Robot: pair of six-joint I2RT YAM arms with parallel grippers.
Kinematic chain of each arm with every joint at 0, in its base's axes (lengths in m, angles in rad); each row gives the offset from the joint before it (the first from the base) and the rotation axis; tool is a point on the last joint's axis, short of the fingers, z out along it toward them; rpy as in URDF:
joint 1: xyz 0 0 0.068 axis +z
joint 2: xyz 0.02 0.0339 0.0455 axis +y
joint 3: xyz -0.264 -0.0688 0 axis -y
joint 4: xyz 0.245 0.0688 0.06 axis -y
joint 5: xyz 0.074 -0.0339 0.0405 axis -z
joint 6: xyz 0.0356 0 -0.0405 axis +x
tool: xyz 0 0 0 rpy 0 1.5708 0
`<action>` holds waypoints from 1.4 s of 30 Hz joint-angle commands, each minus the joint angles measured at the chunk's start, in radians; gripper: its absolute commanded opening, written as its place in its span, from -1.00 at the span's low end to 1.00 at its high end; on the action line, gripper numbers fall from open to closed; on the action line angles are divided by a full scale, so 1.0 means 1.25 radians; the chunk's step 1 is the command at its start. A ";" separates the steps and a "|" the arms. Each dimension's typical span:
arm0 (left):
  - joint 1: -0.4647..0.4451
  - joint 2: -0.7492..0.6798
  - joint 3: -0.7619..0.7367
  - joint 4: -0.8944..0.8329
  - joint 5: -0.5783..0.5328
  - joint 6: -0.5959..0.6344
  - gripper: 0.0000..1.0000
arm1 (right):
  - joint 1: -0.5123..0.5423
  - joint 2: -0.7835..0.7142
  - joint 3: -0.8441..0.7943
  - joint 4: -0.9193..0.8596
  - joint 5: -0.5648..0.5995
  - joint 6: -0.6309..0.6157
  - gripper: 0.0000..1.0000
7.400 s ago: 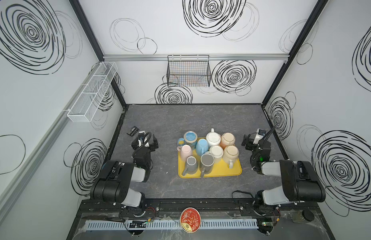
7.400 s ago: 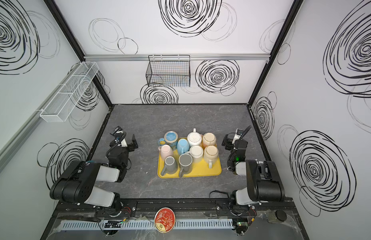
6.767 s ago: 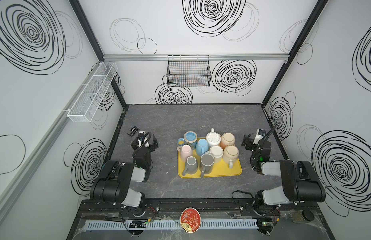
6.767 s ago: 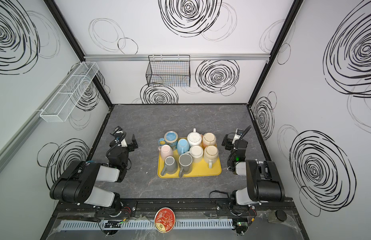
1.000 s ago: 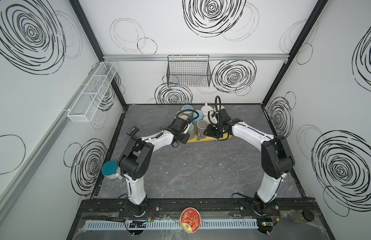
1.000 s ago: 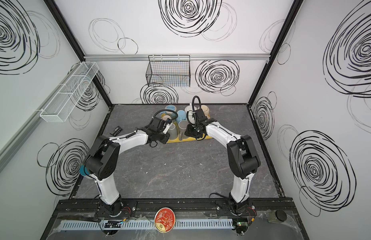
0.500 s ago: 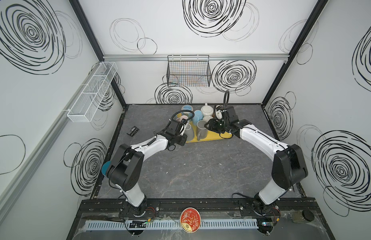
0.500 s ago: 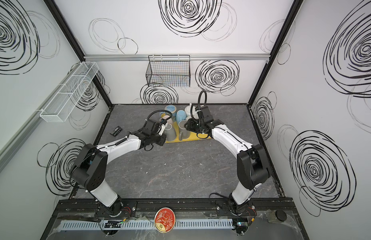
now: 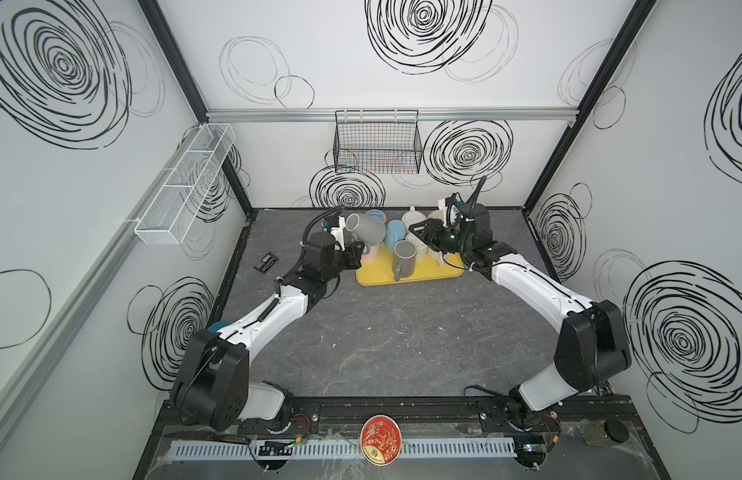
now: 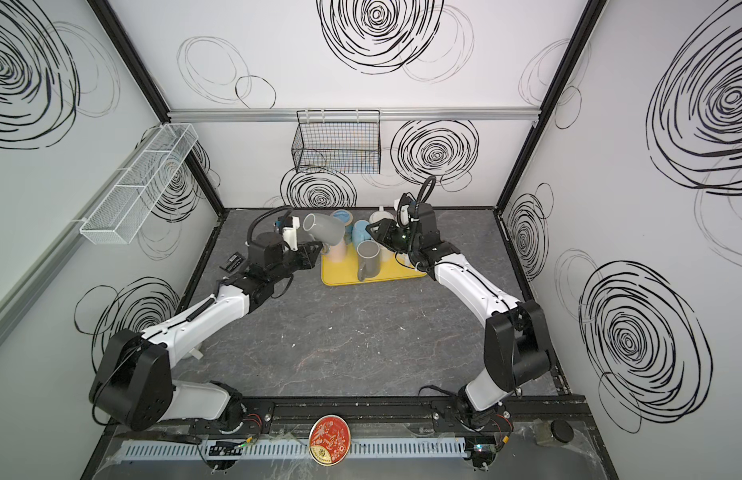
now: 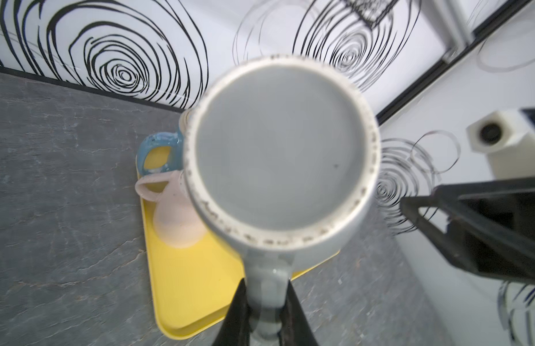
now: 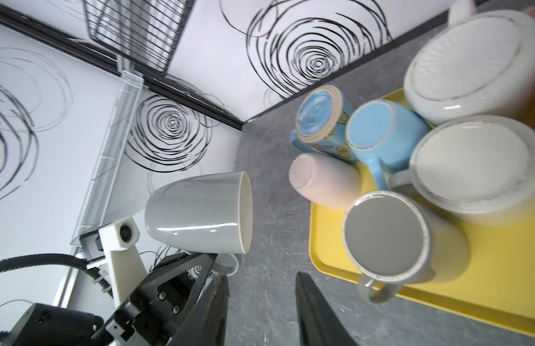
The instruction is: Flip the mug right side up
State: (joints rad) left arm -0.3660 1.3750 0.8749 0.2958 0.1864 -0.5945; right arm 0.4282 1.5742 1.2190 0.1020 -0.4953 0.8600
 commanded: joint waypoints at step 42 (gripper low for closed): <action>-0.040 0.044 0.157 0.375 0.212 -0.477 -0.62 | 0.087 0.131 0.206 0.322 -0.188 0.186 -1.00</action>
State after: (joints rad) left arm -0.3904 1.4326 1.0218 0.7048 0.3492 -1.2304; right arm 0.5308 1.7451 1.4464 0.5087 -0.7300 1.1236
